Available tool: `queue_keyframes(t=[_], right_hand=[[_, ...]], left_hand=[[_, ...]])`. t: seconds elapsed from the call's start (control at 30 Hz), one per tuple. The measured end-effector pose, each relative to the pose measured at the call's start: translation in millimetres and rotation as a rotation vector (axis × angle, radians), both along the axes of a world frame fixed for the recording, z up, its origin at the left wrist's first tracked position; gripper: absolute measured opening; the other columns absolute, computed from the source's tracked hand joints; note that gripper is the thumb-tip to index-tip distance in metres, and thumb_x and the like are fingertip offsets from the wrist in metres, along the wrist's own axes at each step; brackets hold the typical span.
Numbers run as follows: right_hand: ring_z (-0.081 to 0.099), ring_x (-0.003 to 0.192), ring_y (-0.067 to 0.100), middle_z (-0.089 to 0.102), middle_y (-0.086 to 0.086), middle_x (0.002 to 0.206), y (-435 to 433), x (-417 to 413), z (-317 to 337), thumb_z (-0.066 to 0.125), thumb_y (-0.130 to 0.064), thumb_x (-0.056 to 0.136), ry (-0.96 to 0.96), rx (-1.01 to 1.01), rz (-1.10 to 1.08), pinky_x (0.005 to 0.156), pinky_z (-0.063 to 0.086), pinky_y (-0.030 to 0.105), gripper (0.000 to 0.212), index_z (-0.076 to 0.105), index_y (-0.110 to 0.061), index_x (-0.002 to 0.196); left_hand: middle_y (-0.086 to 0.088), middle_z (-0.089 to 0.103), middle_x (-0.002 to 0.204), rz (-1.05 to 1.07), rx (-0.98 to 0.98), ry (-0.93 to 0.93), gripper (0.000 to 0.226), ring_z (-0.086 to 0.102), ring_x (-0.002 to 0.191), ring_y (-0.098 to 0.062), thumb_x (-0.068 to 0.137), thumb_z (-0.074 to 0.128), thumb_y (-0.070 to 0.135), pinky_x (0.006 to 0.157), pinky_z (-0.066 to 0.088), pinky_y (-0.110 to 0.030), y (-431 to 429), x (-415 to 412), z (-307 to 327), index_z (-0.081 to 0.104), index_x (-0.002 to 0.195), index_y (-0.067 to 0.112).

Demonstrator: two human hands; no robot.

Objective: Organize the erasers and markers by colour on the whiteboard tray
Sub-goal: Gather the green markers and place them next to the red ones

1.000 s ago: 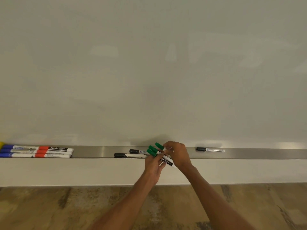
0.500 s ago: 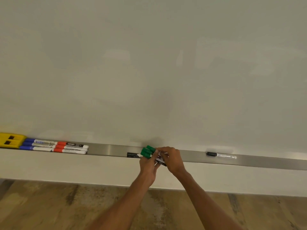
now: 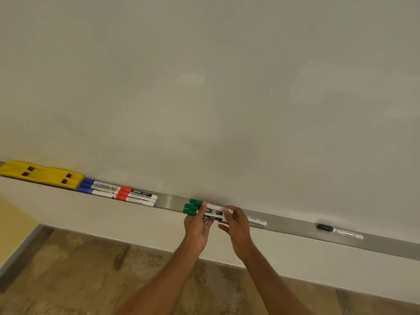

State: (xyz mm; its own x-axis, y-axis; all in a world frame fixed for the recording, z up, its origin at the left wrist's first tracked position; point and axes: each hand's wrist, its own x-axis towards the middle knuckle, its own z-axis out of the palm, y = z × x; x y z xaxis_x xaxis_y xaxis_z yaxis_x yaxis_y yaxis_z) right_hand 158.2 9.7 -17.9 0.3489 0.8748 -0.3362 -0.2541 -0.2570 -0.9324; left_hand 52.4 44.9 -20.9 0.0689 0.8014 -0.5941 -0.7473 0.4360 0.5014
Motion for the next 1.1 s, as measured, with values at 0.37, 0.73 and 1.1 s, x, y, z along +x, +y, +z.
queue_keyframes(t=[0.37, 0.73, 1.1], right_hand=[[0.064, 0.083, 0.019, 0.065, 0.012, 0.093, 23, -47, 0, 0.055, -0.008, 0.092, 0.043, 0.031, -0.046, 0.063, 0.058, 0.024, 0.018, 0.059, 0.002, 0.105], [0.066, 0.08, 0.025, 0.063, 0.021, 0.096, 56, -71, -4, 0.055, -0.002, 0.09, -0.13, -0.002, -0.093, 0.056, 0.059, 0.023, 0.011, 0.059, 0.002, 0.1], [0.065, 0.083, 0.029, 0.062, 0.016, 0.098, 78, -99, -14, 0.056, -0.003, 0.09, -0.348, -0.13, -0.115, 0.066, 0.06, 0.036, 0.012, 0.059, -0.001, 0.101]], left_hand=[[-0.019, 0.066, 0.106, 0.012, 0.035, -0.001, 0.033, 0.064, 0.101, -0.033, 0.088, 0.061, 0.007, 0.066, 0.06, -0.033, 18, -47, -2, 0.054, 0.118, -0.005], [0.002, 0.052, 0.131, -0.019, 0.39, 0.784, 0.045, 0.045, 0.126, -0.017, 0.088, 0.05, -0.01, 0.103, 0.039, -0.024, 41, -121, -9, 0.053, 0.125, 0.014], [0.0, 0.007, 0.159, -0.624, 0.891, 1.74, 0.062, 0.001, 0.147, -0.019, 0.094, 0.031, 0.002, 0.116, -0.01, -0.026, 43, -149, -29, 0.007, 0.15, 0.014]])
